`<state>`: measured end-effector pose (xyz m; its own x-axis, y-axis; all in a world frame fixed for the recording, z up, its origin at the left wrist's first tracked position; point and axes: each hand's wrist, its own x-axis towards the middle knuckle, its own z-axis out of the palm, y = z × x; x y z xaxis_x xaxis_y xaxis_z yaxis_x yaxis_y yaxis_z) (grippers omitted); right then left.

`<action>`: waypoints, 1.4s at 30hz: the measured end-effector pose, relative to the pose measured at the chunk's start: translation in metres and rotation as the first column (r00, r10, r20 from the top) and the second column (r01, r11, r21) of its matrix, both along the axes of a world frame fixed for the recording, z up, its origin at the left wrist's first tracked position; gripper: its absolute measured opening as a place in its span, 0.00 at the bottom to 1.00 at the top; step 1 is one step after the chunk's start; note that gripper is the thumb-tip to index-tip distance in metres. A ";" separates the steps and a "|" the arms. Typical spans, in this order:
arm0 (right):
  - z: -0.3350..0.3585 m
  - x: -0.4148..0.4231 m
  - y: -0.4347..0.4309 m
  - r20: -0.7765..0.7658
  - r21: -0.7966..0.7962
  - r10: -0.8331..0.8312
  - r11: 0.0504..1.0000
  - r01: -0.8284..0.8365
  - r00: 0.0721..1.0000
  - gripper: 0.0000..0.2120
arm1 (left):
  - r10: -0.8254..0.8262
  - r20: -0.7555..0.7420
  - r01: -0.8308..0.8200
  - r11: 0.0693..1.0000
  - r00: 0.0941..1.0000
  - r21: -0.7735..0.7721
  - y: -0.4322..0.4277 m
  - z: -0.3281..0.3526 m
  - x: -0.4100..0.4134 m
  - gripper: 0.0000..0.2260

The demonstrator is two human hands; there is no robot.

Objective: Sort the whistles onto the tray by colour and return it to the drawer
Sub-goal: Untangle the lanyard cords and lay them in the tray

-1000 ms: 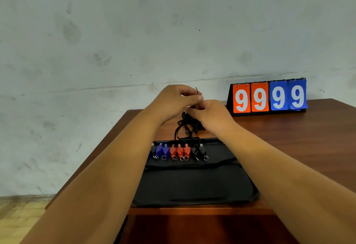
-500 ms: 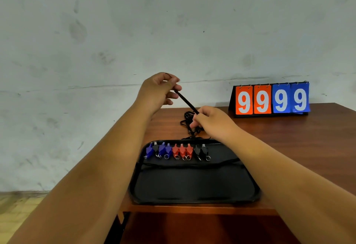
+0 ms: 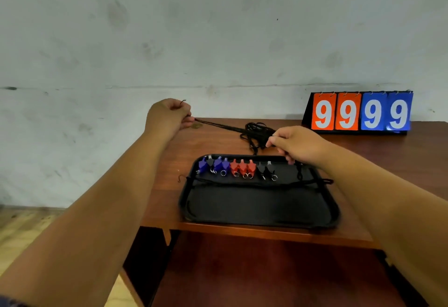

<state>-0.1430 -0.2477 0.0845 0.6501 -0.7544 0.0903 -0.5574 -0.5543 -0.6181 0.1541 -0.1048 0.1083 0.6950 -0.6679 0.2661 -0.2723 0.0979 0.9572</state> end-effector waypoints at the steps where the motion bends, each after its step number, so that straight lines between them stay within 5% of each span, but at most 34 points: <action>1: -0.002 -0.005 -0.001 -0.019 0.000 0.010 1.000 -0.010 1.000 0.12 | -0.023 0.032 0.021 0.998 0.999 0.062 0.007 -0.010 0.001 0.07; 6: -0.011 -0.028 0.000 -0.092 -0.003 0.033 0.999 -0.034 0.995 0.14 | -0.143 0.109 0.107 0.951 0.984 0.289 0.033 -0.051 0.002 0.08; 16: -0.031 -0.063 0.011 -0.286 -0.054 0.065 0.995 -0.084 0.956 0.14 | -0.286 0.295 0.109 0.860 0.912 0.499 0.060 -0.072 -0.017 0.14; 29: -0.050 -0.065 0.005 -0.221 -0.084 0.061 0.993 -0.081 0.973 0.12 | -0.324 0.442 0.033 0.835 0.837 0.549 0.063 -0.078 -0.026 0.16; 42: -0.063 -0.062 -0.006 -0.271 -0.162 0.022 0.984 -0.068 0.962 0.12 | -0.430 0.412 0.101 0.780 0.804 0.617 0.065 -0.074 -0.025 0.17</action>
<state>-0.2051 -0.2538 0.0212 0.7006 -0.7129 0.0317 -0.6615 -0.6655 -0.3459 0.1289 -0.0400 0.0340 0.3353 -0.9407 0.0521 -0.7704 -0.2419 0.5899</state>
